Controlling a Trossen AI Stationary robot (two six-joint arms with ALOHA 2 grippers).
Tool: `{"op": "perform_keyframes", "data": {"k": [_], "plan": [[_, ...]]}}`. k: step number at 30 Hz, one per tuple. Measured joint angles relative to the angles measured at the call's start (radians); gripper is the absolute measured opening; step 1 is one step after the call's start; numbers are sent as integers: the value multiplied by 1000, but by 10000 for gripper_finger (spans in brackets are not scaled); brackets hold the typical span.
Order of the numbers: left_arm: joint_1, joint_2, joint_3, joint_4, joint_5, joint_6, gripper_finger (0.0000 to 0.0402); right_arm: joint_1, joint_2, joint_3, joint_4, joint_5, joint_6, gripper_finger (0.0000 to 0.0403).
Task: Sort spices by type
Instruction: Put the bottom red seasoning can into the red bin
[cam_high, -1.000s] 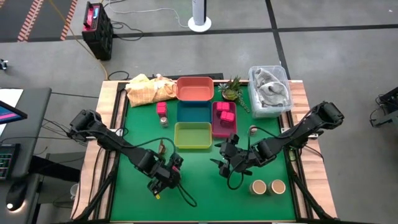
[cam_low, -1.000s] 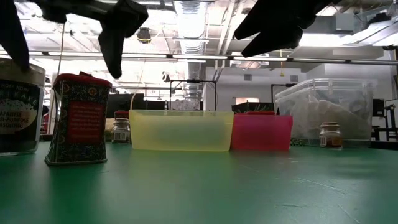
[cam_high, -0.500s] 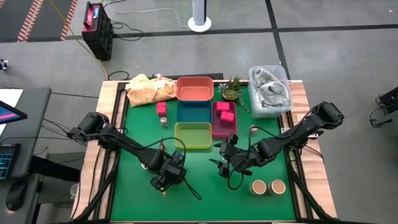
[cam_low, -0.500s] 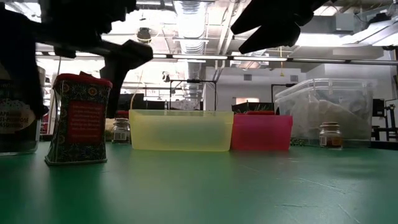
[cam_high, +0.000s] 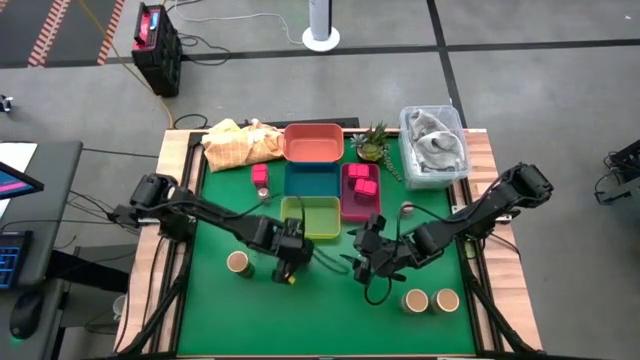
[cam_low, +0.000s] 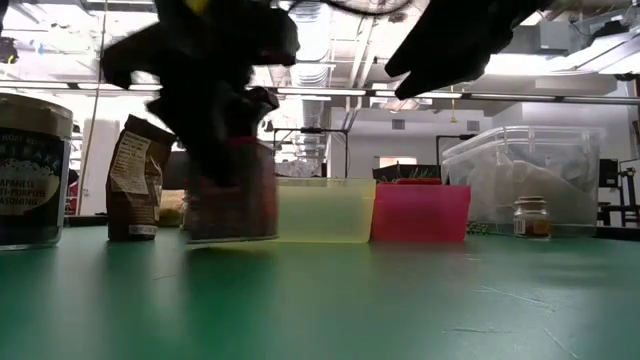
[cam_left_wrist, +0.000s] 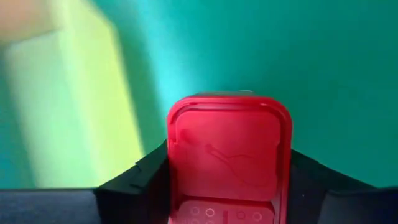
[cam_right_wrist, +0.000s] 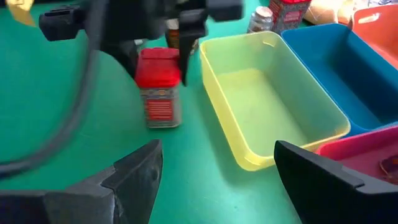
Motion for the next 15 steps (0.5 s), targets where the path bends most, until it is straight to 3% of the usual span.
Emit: {"op": "perform_keyframes", "data": {"k": [8, 15], "plan": [[54, 0, 0, 122, 34, -9, 245, 3, 0, 0, -12, -1, 2, 333], [50, -1, 19, 96, 42, 59, 280, 1, 0, 0, -22, -6, 5, 333]]}}
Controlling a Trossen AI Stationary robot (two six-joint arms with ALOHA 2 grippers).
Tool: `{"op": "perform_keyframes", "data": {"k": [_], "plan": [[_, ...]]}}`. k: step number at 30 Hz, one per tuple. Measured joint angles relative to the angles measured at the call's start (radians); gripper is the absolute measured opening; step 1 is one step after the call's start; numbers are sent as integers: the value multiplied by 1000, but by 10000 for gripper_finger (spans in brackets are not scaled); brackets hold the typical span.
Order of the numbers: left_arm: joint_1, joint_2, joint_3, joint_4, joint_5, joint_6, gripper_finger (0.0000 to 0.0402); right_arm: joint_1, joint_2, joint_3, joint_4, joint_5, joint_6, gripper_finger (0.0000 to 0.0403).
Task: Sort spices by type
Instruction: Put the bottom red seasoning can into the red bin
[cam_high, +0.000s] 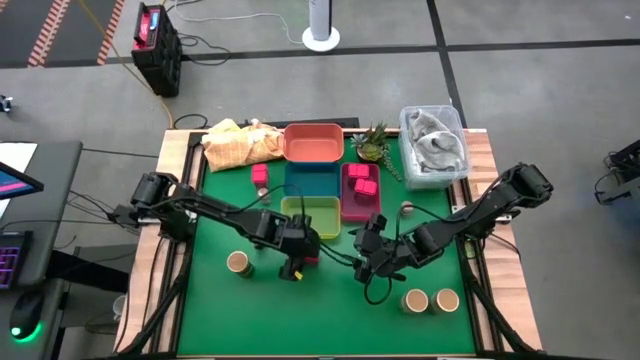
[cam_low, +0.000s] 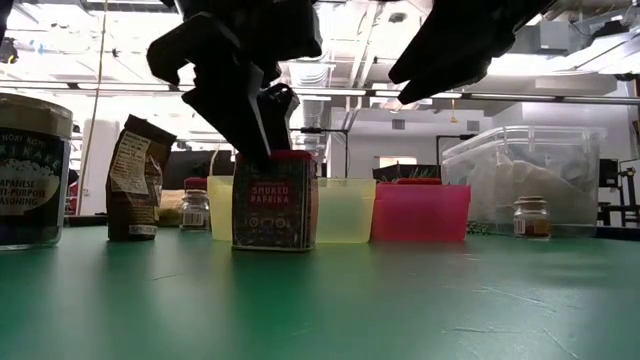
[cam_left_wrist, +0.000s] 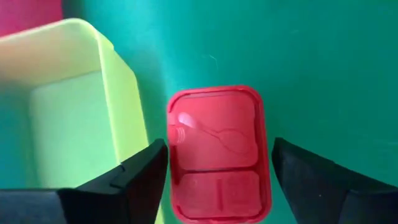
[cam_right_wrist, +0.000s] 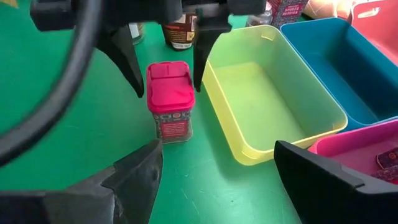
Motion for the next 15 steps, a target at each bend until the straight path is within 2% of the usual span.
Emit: {"op": "perform_keyframes", "data": {"k": [4, 8, 11, 15], "plan": [[0, -42, 54, -73, -5, 35, 296, -13, 0, 0, 2, -2, 0, 333], [-14, -135, 30, -80, -69, 29, 296, -21, 0, 0, 4, -2, -4, 333], [-31, -234, -44, -44, -123, 5, 290, -20, 0, 0, 12, -3, -4, 333], [-68, -386, -217, 116, -138, -61, 282, -29, 27, 1, 123, -33, -30, 333]]}}
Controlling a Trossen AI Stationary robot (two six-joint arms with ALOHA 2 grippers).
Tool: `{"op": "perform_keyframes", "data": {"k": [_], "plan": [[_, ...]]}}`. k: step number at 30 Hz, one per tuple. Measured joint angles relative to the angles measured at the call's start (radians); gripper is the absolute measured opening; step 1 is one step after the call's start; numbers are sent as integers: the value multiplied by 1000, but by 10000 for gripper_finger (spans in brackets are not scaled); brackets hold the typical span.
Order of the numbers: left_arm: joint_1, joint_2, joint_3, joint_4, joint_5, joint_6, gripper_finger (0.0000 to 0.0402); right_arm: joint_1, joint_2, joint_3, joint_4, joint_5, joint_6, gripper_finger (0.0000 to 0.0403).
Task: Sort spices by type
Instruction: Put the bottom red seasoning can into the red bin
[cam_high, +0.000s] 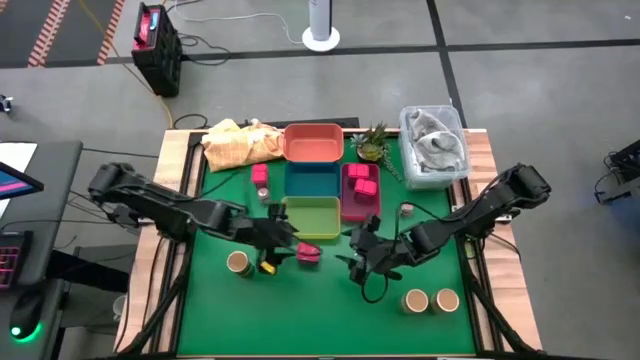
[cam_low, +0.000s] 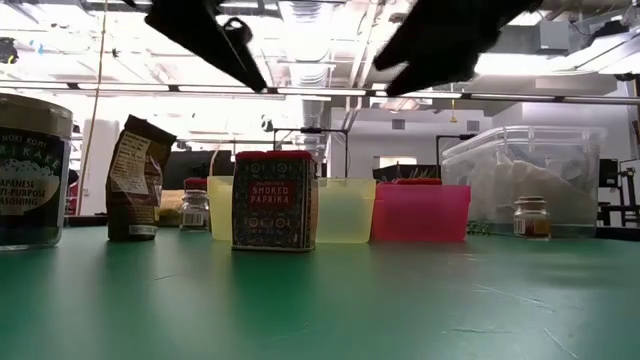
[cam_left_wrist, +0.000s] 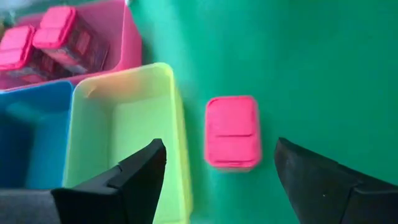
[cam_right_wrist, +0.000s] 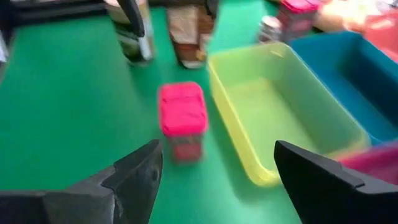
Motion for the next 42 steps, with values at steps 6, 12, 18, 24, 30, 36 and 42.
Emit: {"op": "perform_keyframes", "data": {"k": [6, 12, 18, 24, 30, 36, 42], "plan": [[-67, -199, -186, 160, -86, -89, 279, -41, 153, 62, 181, -104, -140, 333], [-163, -310, -233, 153, -202, -176, 279, -67, 276, 213, 161, -104, -275, 348], [-260, -334, -233, 132, -347, -196, 279, -102, 365, 314, 93, -177, -303, 383], [-319, -332, -233, 106, -458, -187, 279, -145, 435, 344, 34, -228, -288, 390], [-343, -332, -233, 88, -488, -194, 279, -149, 433, 345, 11, -232, -268, 373], [-344, -333, -271, 141, -491, -223, 279, -137, 432, 337, 1, -250, -260, 353], [-339, -332, -390, 303, -490, -197, 279, -139, 433, 319, 0, -251, -251, 328]]}}
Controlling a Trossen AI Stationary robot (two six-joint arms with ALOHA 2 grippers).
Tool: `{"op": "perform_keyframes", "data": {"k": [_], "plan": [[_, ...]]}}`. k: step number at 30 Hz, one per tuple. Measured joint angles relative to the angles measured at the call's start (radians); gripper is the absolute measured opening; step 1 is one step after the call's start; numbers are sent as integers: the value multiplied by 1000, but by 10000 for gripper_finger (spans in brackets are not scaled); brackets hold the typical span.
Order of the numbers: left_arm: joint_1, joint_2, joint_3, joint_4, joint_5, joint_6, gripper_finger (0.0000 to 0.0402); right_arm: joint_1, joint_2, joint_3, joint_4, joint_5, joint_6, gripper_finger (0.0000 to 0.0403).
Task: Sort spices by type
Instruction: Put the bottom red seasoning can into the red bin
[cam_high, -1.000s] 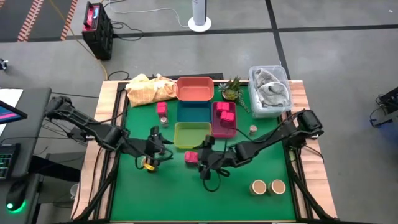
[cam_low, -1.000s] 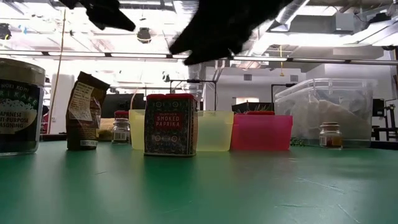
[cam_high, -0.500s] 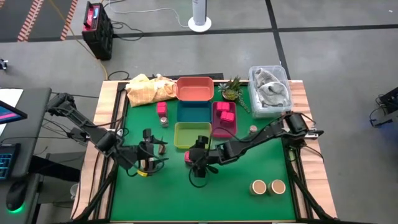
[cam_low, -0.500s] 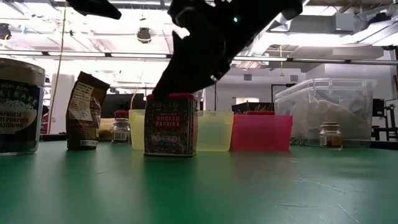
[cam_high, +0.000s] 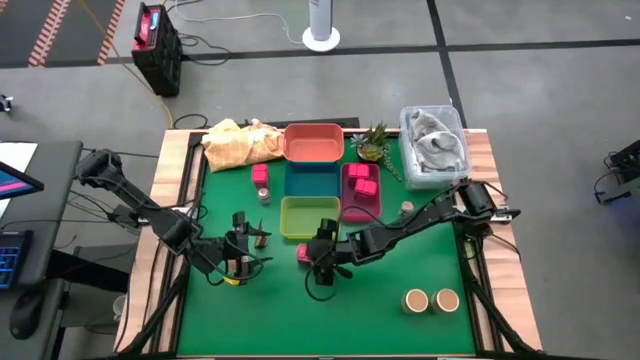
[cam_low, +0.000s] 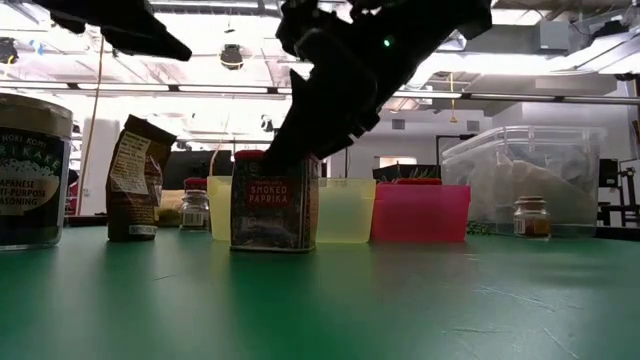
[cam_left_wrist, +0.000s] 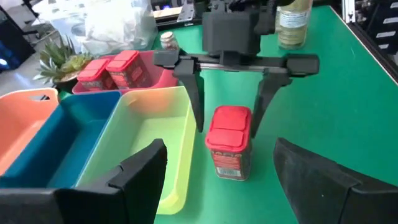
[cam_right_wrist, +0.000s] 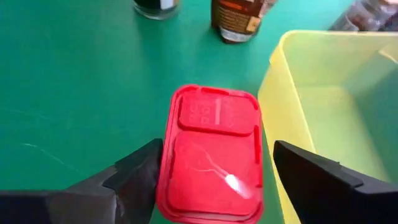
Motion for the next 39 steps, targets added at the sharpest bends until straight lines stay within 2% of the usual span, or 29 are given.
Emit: {"op": "perform_keyframes", "data": {"k": [11, 20, 25, 33, 36, 39], "plan": [[1, -28, 0, 12, -1, 21, 279, -3, 0, 0, -51, 0, 17, 298], [1, -28, 0, 6, -1, 30, 279, -3, -7, 0, -116, 0, 5, 206], [1, -28, 0, 5, -1, 30, 279, -3, -53, -1, -144, -1, -15, 202], [1, -28, 0, -25, -1, 27, 279, 12, -245, -1, -297, 8, 9, 203], [1, -28, 0, -26, -1, 27, 279, 40, -327, 0, -365, 101, 11, 202], [1, -28, 0, -26, -1, 22, 279, 74, -385, 0, -523, 278, 74, 202]]}}
